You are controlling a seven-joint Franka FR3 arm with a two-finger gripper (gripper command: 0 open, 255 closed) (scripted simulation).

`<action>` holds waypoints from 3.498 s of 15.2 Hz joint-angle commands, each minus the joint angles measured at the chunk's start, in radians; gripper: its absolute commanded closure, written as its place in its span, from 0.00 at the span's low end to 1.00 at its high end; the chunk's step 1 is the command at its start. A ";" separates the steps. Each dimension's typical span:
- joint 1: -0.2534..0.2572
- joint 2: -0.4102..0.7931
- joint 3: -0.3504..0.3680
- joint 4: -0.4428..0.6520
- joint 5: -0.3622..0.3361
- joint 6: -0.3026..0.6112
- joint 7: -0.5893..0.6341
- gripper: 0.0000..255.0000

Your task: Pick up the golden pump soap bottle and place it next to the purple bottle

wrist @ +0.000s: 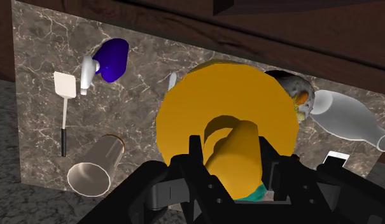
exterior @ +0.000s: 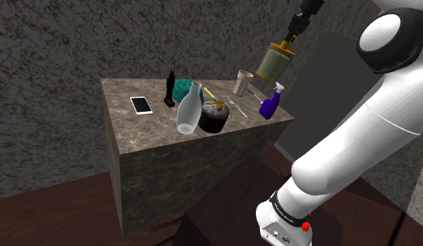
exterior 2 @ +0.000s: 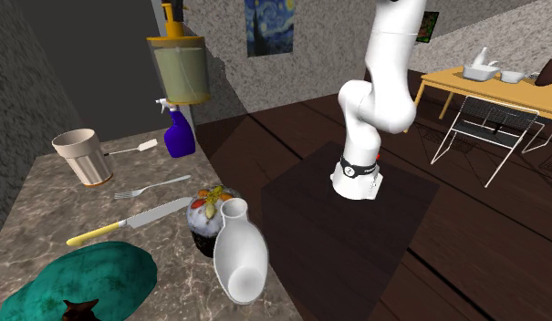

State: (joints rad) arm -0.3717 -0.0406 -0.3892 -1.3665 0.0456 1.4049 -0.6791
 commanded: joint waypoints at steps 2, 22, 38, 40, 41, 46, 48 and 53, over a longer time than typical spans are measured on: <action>-0.009 0.004 -0.010 -0.022 0.002 0.025 -0.022 1.00; -0.002 -0.104 0.007 -0.417 -0.040 0.321 -0.005 1.00; -0.005 -0.111 0.003 -0.639 -0.042 0.537 -0.013 1.00; -0.006 -0.107 0.002 -0.663 -0.041 0.564 -0.015 1.00; -0.006 -0.105 0.001 -0.674 -0.040 0.577 -0.016 1.00; -0.007 -0.092 -0.002 -0.728 -0.034 0.644 -0.023 1.00; -0.007 -0.085 -0.003 -0.748 -0.031 0.670 -0.027 1.00; -0.007 -0.063 -0.007 -0.795 -0.020 0.737 -0.037 1.00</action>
State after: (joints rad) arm -0.3782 -0.1077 -0.3953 -2.1545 0.0230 2.1297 -0.7135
